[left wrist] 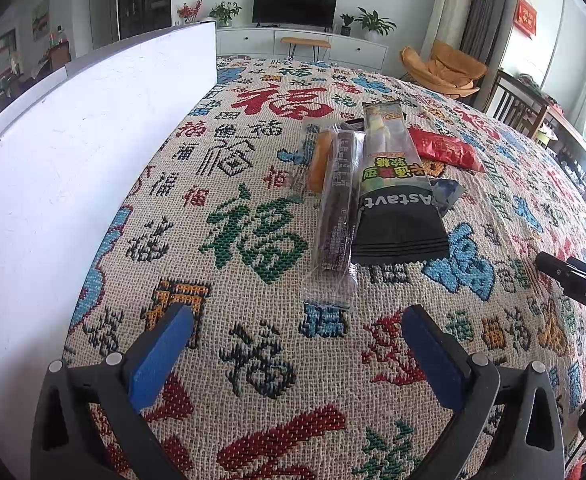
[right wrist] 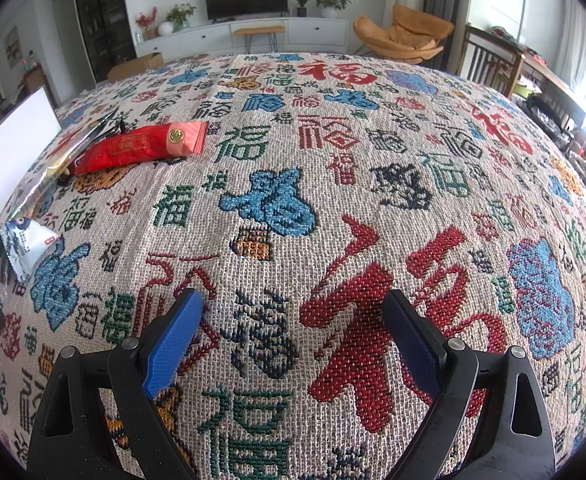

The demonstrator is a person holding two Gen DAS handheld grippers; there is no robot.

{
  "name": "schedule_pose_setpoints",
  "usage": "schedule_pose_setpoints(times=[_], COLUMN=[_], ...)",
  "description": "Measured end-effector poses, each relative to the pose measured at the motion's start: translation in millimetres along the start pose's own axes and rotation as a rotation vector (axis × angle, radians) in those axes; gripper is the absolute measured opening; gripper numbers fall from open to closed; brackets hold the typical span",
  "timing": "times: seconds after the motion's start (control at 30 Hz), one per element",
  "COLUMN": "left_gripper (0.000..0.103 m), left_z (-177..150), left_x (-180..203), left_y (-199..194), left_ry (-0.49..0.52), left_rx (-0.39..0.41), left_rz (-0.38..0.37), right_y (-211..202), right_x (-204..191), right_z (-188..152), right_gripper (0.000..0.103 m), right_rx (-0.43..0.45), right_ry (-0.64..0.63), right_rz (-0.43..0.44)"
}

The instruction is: Organize snacks

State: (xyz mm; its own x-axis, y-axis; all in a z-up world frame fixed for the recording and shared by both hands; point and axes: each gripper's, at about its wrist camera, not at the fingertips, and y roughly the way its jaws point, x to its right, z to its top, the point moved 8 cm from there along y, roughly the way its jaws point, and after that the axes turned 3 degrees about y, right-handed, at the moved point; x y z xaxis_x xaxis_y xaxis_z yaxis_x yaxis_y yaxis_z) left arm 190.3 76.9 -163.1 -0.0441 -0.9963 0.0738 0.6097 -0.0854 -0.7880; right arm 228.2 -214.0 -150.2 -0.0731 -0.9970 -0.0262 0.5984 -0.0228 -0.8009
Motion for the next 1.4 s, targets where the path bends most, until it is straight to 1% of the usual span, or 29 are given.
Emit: schedule_pose_setpoints(times=[0.73,1.4], left_gripper=[0.103,0.103], left_z=[0.6,0.5], left_x=[-1.2,-1.0], left_y=[-1.3,-0.8], left_ry=[-0.014,-0.006], left_rx=[0.007,0.002], left_rz=[-0.017,-0.006], right_y=[-0.2,-0.2], right_x=[0.8,-0.5], right_z=[0.1,-0.4], right_gripper=[0.093,0.094], right_rx=[0.0,-0.001], right_ry=[0.0,0.002], right_rz=[0.0,0.0])
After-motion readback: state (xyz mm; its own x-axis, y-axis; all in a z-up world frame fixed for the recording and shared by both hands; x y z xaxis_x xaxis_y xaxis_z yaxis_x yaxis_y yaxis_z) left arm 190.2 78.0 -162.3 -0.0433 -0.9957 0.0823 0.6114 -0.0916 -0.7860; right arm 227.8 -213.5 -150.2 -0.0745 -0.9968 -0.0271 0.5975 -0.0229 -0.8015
